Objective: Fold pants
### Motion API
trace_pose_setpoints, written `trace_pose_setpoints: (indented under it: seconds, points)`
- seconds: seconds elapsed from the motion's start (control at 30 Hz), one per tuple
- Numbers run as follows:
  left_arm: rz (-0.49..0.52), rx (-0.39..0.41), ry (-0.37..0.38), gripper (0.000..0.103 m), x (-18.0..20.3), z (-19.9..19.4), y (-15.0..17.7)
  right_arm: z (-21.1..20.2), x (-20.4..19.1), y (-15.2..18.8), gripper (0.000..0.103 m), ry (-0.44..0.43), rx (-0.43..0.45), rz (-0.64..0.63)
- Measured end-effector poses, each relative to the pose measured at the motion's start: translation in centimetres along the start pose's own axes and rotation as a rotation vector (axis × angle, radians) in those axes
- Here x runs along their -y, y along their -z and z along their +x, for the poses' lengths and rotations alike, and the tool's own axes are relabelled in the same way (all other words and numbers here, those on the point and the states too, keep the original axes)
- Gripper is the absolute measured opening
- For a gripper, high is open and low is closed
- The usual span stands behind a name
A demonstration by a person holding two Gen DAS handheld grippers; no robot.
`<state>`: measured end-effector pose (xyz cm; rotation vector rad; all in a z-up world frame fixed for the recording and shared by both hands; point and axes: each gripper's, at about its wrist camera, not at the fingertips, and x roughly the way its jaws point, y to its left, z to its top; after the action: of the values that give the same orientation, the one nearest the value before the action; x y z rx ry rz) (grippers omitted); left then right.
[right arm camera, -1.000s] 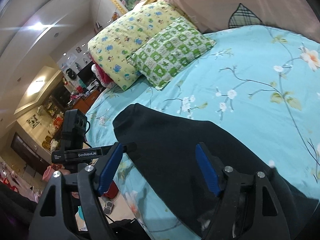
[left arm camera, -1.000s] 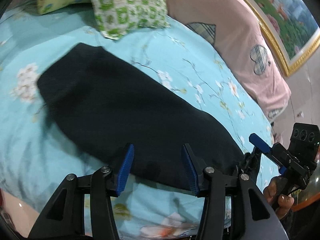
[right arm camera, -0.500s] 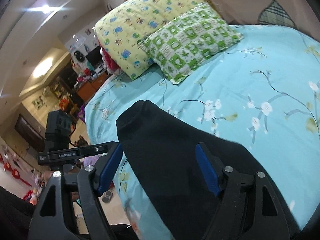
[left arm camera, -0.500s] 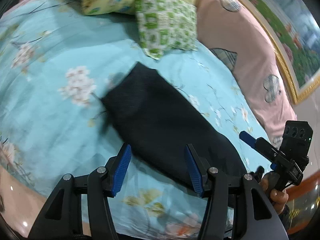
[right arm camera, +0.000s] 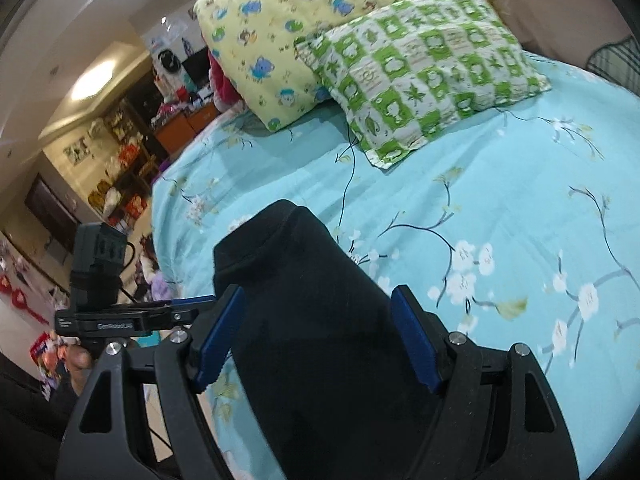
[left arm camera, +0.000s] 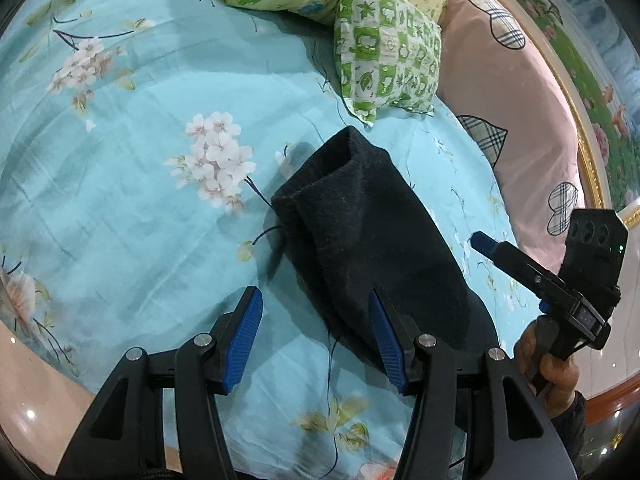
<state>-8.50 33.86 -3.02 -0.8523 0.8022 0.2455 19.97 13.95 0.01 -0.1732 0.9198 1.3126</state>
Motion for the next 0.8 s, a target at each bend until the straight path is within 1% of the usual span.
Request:
trace_pose_setpoints:
  seconds: [0.27, 0.4, 0.5, 0.63, 0.7, 0.73, 0.77, 0.8]
  points:
    - [-0.020, -0.005, 0.006, 0.056, -0.4, 0.9, -0.7, 4.4, -0.5, -2.6, 0.076, -0.036, -0.103, -0.063]
    - [-0.029, -0.008, 0.006, 0.056, -0.6, 1.4, -0.9, 6.8, -1.2, -4.0, 0.076, -0.055, -0.170, -0.104]
    - [-0.029, -0.006, 0.003, 0.056, -0.6, 1.8, -1.0, 7.7, -1.3, -4.6, 0.076, -0.072, -0.185, -0.125]
    - [-0.024, -0.002, -0.002, 0.056, -0.5, 2.2, -1.3, 8.5, -0.6, -4.9, 0.074, -0.068, -0.204, -0.122]
    - [-0.011, -0.002, -0.010, 0.056, -0.3, 2.4, -1.4, 9.0, -0.2, -4.9, 0.066, -0.075, -0.217, -0.117]
    - [-0.006, -0.002, -0.013, 0.056, -0.2, 2.5, -1.5, 9.2, -0.1, -4.9, 0.055, -0.076, -0.224, -0.112]
    - [0.001, -0.001, -0.015, 0.054, 0.0, 2.7, -1.6, 9.5, 0.0, -4.9, 0.048, -0.073, -0.230, -0.110]
    - [0.008, -0.001, -0.018, 0.054, 0.1, 2.9, -1.7, 9.9, 0.2, -4.9, 0.047, -0.067, -0.238, -0.105]
